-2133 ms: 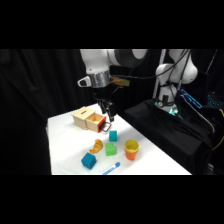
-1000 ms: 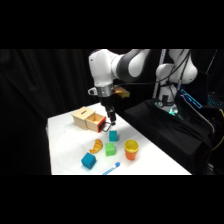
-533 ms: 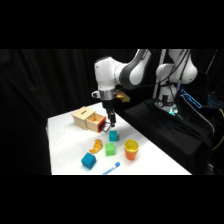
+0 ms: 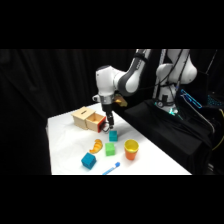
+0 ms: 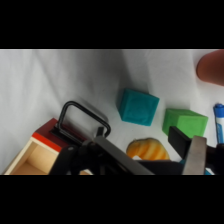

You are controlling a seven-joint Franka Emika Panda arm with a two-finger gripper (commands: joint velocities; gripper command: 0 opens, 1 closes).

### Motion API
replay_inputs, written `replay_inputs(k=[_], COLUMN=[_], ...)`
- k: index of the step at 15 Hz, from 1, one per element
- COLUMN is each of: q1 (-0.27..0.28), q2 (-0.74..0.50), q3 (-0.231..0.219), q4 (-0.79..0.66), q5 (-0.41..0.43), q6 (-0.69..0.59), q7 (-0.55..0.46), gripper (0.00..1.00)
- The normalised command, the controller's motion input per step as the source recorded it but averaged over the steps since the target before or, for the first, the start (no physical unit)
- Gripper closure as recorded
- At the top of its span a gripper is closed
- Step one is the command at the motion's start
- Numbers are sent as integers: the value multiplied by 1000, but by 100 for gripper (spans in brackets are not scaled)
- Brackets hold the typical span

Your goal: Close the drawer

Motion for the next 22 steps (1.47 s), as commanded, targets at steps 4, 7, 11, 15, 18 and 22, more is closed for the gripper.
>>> replay_inputs(k=[4, 7, 11, 15, 18, 22], q1=[-93, -87, -89, -89, -68, -32], q2=[82, 117, 128, 175, 187, 162], q3=[3, 43, 66, 80, 90, 22], q4=[-9, 40, 69, 131, 148, 136], q5=[264, 279, 243, 220, 168, 62], q6=[209, 169, 151, 153, 168, 180], q7=[-177, -183, -167, -97, -32, 71], gripper=[0, 0, 0, 0, 0, 0])
